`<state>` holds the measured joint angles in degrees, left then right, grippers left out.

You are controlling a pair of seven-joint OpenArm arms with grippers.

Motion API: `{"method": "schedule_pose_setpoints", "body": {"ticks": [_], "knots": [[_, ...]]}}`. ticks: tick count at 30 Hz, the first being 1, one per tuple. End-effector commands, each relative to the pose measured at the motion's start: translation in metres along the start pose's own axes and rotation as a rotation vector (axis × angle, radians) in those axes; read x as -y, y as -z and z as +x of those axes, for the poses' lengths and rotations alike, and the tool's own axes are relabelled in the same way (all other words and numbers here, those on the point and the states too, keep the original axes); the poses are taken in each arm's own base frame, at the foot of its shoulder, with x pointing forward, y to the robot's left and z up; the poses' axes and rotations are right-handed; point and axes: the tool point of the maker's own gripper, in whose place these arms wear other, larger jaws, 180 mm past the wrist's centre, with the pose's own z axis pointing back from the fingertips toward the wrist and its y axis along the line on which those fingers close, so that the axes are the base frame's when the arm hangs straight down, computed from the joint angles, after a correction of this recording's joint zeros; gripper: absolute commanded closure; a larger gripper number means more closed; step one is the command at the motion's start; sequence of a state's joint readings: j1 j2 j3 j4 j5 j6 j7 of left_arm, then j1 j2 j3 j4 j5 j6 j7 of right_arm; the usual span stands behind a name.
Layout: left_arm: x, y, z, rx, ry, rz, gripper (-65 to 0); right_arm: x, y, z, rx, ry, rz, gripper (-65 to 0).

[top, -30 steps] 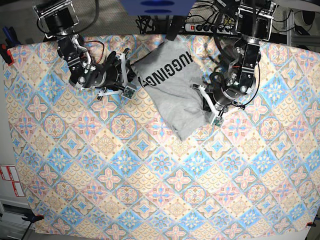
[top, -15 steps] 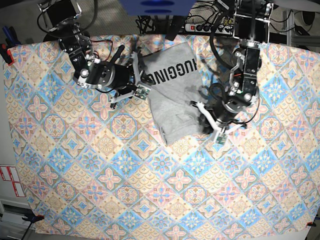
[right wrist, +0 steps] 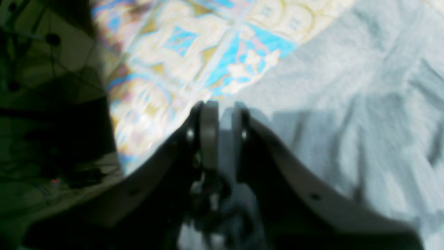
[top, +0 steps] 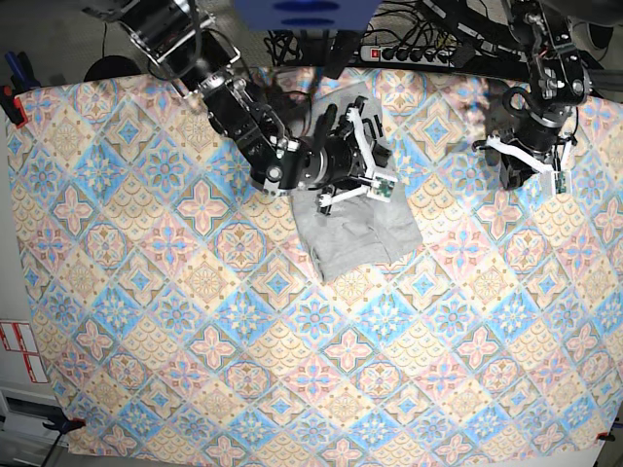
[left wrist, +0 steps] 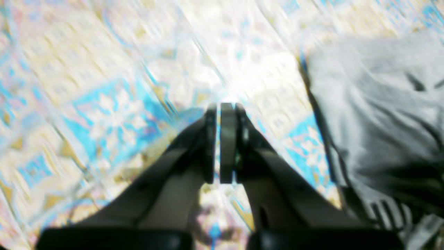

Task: Fold the T-shirt properly
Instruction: 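Rotate the folded shirt with both grippers so the lettering faces up, then drag the folded shirt with the right gripper toward the right arm's base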

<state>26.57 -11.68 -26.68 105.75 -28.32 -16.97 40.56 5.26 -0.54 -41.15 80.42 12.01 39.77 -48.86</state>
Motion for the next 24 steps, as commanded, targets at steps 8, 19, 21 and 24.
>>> {"method": "schedule_pose_setpoints", "body": {"ticks": [8, 19, 21, 24], "knots": [[-0.015, -0.011, 0.013, 0.051, -0.017, 0.025, 0.0, 0.006, 0.032, -0.009, 0.038, 0.135, 0.061, -7.3], [-0.015, -0.011, 0.013, 0.052, -0.020, 0.023, 0.0, 0.100, -0.014, -0.055, 0.121, 0.412, -0.169, -4.3], [-0.015, -0.011, 0.013, 0.052, -0.020, 0.023, 0.0, 0.120, -0.030, -0.075, 0.096, 0.438, -0.243, -4.3], [-0.015, -0.011, 0.013, 0.052, -0.020, 0.023, 0.0, 0.142, -0.052, -0.103, 0.052, 0.469, -0.337, -4.4]]}}
